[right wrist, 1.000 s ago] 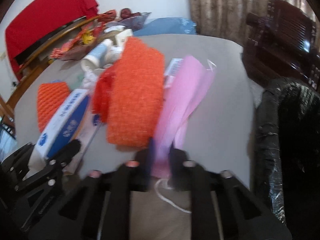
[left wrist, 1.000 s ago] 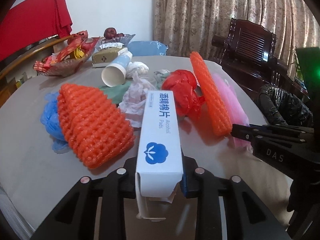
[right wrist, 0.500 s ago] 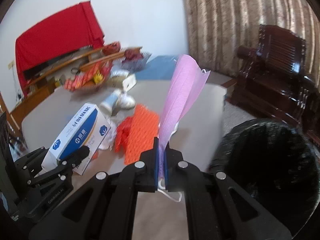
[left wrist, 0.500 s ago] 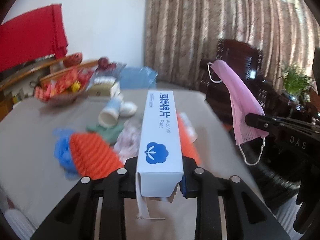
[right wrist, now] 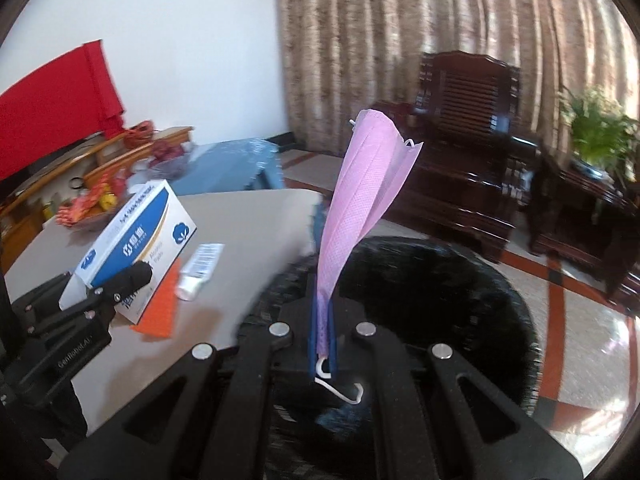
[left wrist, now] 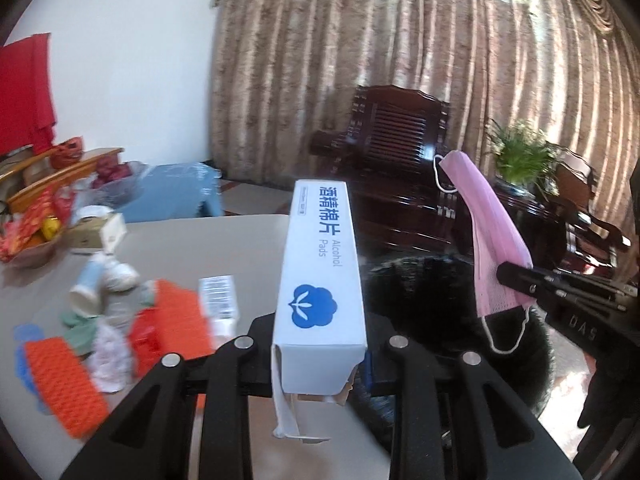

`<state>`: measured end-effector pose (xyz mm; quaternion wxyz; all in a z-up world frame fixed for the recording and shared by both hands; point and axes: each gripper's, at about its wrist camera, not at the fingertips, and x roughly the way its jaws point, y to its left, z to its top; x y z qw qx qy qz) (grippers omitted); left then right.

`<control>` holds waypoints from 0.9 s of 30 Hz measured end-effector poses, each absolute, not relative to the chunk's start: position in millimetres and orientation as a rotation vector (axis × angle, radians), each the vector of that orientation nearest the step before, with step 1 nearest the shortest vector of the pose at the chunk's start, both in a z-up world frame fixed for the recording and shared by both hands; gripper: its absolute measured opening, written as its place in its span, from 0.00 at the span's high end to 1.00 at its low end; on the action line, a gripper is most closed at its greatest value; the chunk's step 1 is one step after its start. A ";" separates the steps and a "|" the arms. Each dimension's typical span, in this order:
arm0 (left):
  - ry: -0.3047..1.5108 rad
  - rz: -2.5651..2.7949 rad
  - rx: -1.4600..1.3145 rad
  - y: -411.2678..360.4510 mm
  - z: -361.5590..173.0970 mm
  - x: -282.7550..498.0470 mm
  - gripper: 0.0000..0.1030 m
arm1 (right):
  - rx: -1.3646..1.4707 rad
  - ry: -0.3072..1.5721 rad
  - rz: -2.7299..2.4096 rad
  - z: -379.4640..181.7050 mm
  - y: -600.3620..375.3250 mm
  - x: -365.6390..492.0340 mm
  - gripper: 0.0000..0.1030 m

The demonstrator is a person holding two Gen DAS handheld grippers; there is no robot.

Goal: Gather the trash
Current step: 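Carry box and mask over the black bin and open both tools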

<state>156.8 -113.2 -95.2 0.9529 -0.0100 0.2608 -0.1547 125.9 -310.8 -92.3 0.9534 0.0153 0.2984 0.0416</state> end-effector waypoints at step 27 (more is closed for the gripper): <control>0.557 -0.407 -0.014 -153.1 -100.6 179.0 0.24 | 0.118 0.609 -0.080 -128.4 -351.7 119.1 0.07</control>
